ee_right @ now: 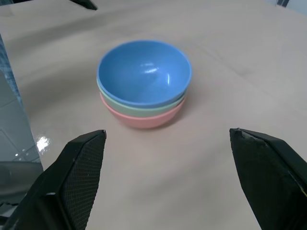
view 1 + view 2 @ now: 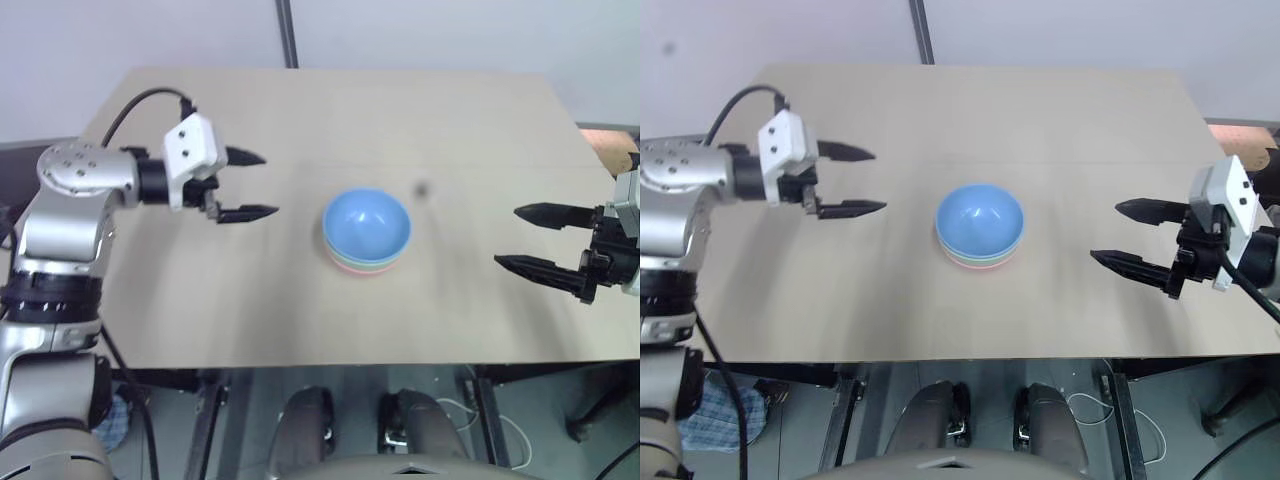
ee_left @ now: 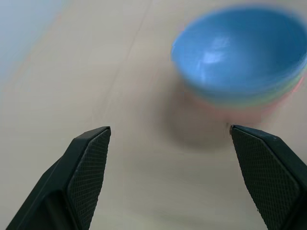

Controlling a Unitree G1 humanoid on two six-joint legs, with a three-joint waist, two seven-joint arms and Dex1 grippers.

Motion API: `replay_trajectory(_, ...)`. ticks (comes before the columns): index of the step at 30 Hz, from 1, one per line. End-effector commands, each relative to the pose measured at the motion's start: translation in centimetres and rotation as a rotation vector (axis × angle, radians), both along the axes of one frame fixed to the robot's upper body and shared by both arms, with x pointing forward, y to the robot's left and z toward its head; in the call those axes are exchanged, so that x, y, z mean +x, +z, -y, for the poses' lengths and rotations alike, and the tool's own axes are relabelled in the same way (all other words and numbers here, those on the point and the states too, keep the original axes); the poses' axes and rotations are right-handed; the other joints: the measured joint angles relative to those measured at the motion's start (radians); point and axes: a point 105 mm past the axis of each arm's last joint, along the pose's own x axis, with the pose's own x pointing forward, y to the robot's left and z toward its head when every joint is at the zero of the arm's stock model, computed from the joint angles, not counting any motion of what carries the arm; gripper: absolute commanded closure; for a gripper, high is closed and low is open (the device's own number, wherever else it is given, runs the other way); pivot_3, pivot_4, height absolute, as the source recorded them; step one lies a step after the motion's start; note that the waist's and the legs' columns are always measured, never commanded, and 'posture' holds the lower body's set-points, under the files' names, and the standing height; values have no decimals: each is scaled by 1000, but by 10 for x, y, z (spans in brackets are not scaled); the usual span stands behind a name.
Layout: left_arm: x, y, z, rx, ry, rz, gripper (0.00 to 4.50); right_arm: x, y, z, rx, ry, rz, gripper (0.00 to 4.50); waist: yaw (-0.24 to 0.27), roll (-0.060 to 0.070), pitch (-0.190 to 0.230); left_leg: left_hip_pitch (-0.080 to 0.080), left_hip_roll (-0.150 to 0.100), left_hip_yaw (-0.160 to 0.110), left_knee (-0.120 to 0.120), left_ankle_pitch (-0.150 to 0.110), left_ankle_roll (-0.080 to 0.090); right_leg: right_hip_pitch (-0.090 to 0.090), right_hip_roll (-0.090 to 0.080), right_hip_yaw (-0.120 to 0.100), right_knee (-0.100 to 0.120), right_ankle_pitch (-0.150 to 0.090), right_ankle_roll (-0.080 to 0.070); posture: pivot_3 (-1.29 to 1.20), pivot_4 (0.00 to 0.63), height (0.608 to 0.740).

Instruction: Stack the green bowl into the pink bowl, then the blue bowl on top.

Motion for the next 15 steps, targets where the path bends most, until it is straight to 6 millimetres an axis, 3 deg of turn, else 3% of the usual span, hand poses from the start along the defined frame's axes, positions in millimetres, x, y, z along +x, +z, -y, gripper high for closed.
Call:
replay_trajectory(1,-11,19,-12,-37,83,80,297,-3,15,13,-10,-14,67,0,5,0,0,0,0,0,0,0,0,0,0,0,0,0,0,0,150,740)
replay_trajectory(7,-41,-2,-27,-168,181,-3,297,-4,16,34,-5,-74,151,0,4,0,1,0,0,-1,-1,-1,2,1,-2,-1,0,0,0,0,150,740)
replay_trajectory(10,-48,-16,-32,-204,224,-31,297,-7,11,44,-30,-96,149,0,3,1,0,1,0,-1,-1,-2,4,1,-2,-1,-1,0,0,0,150,740)
replay_trajectory(15,-50,-18,-29,-190,210,-29,297,-9,2,50,-71,-80,122,0,4,1,0,1,0,-2,-1,-2,4,1,-2,-2,0,0,0,0,150,740)
